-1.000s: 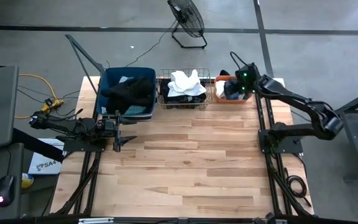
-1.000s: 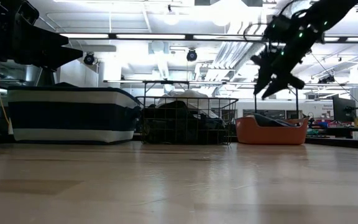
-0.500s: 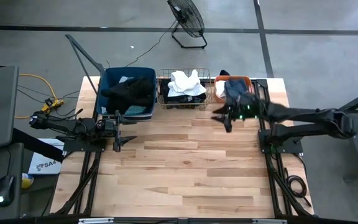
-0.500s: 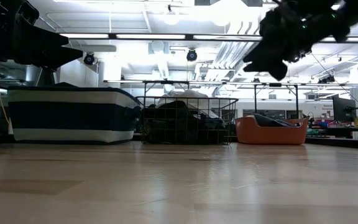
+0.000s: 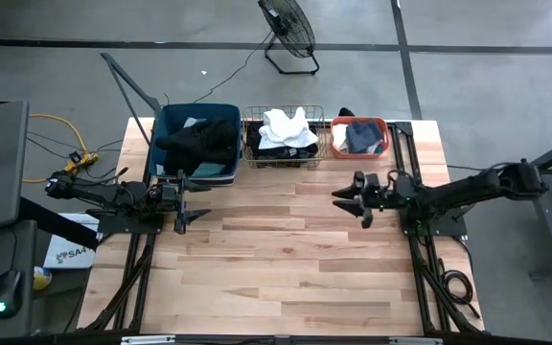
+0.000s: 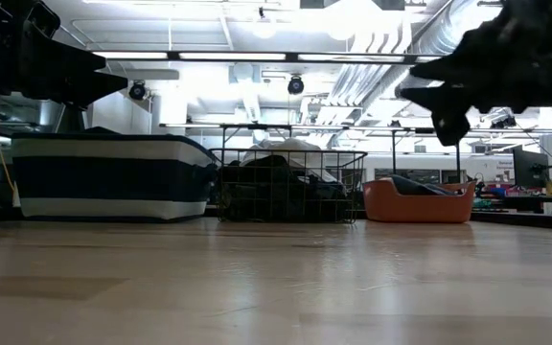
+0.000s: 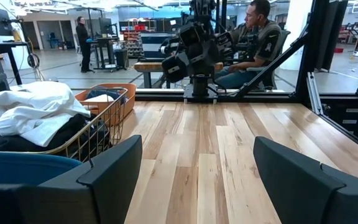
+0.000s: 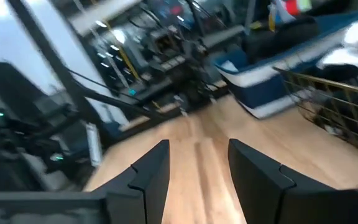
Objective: Pick & Place Cloths
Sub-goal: Return to Home Position
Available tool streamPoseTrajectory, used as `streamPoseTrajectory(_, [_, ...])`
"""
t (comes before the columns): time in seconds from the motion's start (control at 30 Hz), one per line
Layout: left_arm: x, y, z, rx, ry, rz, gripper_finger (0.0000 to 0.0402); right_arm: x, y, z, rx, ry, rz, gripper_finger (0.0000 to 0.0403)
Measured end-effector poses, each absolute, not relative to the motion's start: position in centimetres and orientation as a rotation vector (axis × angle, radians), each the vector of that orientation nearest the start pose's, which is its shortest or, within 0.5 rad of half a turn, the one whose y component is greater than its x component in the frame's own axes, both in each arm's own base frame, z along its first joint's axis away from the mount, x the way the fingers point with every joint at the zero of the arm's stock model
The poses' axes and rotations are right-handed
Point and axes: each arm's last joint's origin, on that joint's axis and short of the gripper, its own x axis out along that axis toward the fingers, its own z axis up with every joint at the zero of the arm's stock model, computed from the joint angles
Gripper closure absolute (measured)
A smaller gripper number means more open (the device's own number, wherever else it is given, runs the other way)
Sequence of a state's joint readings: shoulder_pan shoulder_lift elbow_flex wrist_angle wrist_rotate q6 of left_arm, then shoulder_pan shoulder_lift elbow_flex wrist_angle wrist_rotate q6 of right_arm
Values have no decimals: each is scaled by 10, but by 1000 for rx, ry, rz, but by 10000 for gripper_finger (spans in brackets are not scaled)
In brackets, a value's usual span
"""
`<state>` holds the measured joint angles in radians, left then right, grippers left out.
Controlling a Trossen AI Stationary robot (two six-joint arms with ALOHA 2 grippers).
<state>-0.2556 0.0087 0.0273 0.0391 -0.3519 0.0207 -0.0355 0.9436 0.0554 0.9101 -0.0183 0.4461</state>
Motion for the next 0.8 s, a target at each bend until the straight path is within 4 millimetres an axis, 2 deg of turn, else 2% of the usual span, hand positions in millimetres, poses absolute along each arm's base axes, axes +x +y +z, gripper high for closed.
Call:
streamPoseTrajectory(0.07, [94, -14, 176, 3, -54, 97, 101, 156, -4, 163, 444, -63, 31, 248])
streamPoseTrajectory(0.23, [94, -14, 176, 3, -55, 97, 101, 153, -3, 164, 442, -51, 103, 248])
streamPoseTrajectory(0.57, [94, -14, 176, 3, -56, 97, 101, 143, -9, 160, 474, 38, 46, 248])
streamPoseTrajectory(0.8, [94, -14, 176, 3, -56, 97, 101, 132, -11, 157, 479, 90, -62, 248])
